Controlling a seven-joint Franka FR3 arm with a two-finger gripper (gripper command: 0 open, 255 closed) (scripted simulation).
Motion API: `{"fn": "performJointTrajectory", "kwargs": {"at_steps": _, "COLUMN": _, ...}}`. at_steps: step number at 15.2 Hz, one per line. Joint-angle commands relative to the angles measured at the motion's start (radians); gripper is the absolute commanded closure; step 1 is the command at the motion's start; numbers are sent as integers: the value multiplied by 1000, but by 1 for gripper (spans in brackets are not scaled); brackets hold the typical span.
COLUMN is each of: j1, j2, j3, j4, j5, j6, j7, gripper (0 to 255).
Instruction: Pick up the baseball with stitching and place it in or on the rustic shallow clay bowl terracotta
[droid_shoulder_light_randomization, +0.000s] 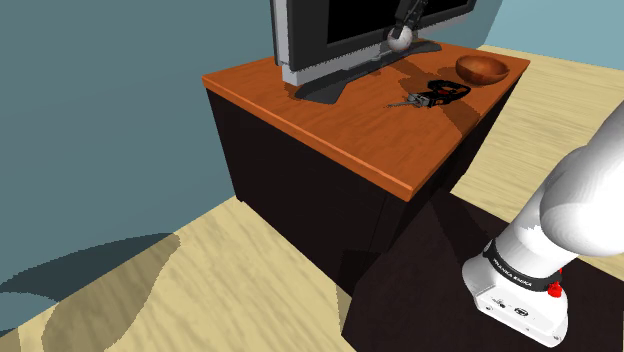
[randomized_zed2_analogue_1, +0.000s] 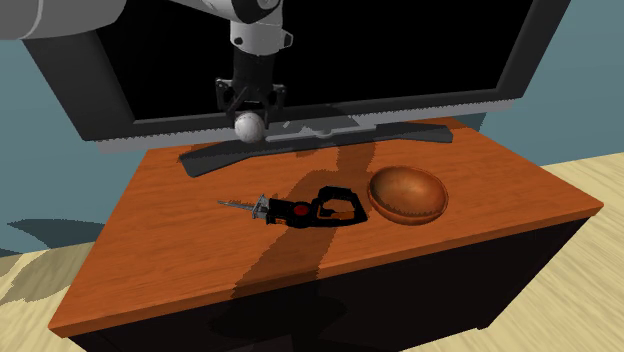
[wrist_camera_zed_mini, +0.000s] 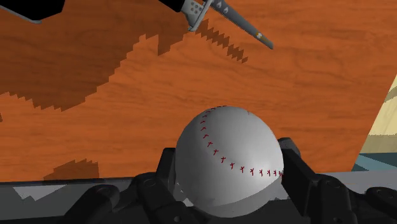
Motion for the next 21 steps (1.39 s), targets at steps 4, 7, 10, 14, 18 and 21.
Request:
{"fn": "performJointTrajectory", "kwargs": {"at_steps": 4, "j1": -38, "j2": 16, "j3": -39, "j4": 41, "j5": 8, "j6": -44, "j7": -69, "gripper": 255}}
{"fn": "performJointTrajectory", "kwargs": {"at_steps": 7, "j1": -78, "j2": 36, "j3": -78, "j4": 67, "j5": 18, "j6": -72, "j7": -144, "gripper": 255}}
{"fn": "performJointTrajectory", "kwargs": {"at_steps": 10, "j1": -123, "j2": 69, "j3": -117, "j4": 106, "j5": 36, "j6": -104, "j7": -222, "gripper": 255}}
{"fn": "performJointTrajectory", "kwargs": {"at_steps": 14, "j1": -194, "j2": 134, "j3": -168, "j4": 180, "j5": 72, "j6": -155, "j7": -330, "gripper": 255}}
{"fn": "performJointTrajectory", "kwargs": {"at_steps": 18, "j1": -285, "j2": 223, "j3": -210, "j4": 282, "j5": 126, "j6": -216, "j7": -440, "gripper": 255}}
{"fn": "performJointTrajectory", "kwargs": {"at_steps": 21, "j1": -373, "j2": 306, "j3": -231, "j4": 382, "j5": 177, "j6": -272, "j7": -519, "gripper": 255}}
